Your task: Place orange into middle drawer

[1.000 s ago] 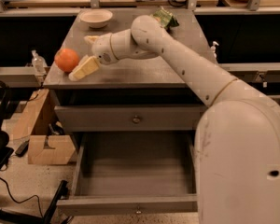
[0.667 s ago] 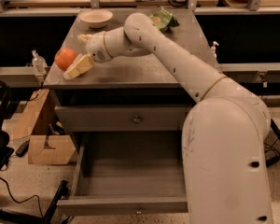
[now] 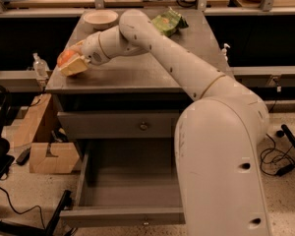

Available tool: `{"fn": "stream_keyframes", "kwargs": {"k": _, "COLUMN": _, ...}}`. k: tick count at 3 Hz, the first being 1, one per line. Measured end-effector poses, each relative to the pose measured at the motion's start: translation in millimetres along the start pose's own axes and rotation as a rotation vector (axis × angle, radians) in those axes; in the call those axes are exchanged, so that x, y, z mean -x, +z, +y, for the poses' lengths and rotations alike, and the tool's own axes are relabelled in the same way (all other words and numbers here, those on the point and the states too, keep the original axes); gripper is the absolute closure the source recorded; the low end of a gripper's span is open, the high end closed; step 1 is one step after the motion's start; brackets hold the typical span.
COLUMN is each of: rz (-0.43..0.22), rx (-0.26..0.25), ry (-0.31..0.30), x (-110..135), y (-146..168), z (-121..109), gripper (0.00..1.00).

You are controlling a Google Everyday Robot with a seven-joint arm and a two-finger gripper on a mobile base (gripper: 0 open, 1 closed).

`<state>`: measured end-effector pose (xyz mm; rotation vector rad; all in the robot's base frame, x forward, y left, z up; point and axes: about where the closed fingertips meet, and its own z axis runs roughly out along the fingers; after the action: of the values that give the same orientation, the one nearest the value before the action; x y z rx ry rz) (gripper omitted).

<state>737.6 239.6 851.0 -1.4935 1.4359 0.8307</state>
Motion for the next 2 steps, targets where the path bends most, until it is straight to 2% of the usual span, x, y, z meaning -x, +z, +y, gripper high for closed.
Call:
{"fn": "stream_keyframes", "kwargs": {"k": 1, "rz": 0.036, "rx": 0.016, "ry": 0.006, "x": -1.3, "y": 10.1, "z": 1.3, "gripper": 0.64}}
{"fn": "stream_keyframes", "kwargs": {"k": 2, "rz": 0.037, "rx": 0.021, "ry": 0.007, "x": -1.6, "y": 13.5, "z": 2.9, "gripper": 0.88}}
